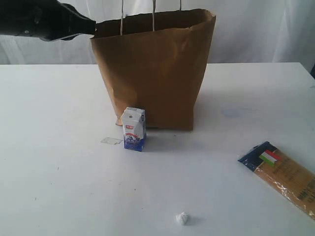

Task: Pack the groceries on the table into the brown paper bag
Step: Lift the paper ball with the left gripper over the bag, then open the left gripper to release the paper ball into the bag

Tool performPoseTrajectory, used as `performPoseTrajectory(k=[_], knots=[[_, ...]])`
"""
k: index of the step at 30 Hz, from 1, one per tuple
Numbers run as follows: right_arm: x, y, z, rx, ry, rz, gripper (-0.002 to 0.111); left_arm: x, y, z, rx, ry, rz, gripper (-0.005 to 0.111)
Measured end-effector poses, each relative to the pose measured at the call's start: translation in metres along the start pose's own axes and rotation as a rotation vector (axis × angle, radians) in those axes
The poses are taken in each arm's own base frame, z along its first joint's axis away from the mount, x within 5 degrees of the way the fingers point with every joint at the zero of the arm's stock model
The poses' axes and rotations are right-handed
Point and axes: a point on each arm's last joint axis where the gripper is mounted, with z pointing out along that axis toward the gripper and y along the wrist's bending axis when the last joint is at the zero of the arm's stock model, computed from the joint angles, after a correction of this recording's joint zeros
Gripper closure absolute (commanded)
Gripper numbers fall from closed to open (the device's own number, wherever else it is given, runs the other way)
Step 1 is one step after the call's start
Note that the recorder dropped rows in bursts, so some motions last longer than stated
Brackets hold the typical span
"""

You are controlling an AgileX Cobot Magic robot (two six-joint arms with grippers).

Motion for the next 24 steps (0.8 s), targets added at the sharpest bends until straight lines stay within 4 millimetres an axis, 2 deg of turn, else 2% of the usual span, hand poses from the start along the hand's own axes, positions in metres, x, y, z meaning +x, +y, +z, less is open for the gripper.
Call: performPoseTrajectory(k=[8,9,14,18,22,24], knots=[[0.000,0.000,0.000,0.000,0.000,0.000,0.108,-0.021,0.002,0.022,0.043,-0.014,0.003,0.107],[0.000,0.000,0.000,0.000,0.000,0.000,0.108,-0.022,0.003,0.030,0.049,-0.008,0.003,0.107],[0.000,0.000,0.000,0.000,0.000,0.000,0.108,-0.018,0.008,0.049,0.052,0.015,-0.003,0.107],[0.000,0.000,0.000,0.000,0.000,0.000,0.108,-0.014,0.009,0.057,0.058,0.033,0.001,0.106],[0.000,0.000,0.000,0.000,0.000,0.000,0.108,-0.014,0.009,0.056,0.063,0.032,0.072,0.076],[0.000,0.000,0.000,0.000,0.000,0.000,0.108,-0.014,0.008,0.056,0.073,0.039,0.079,0.057]])
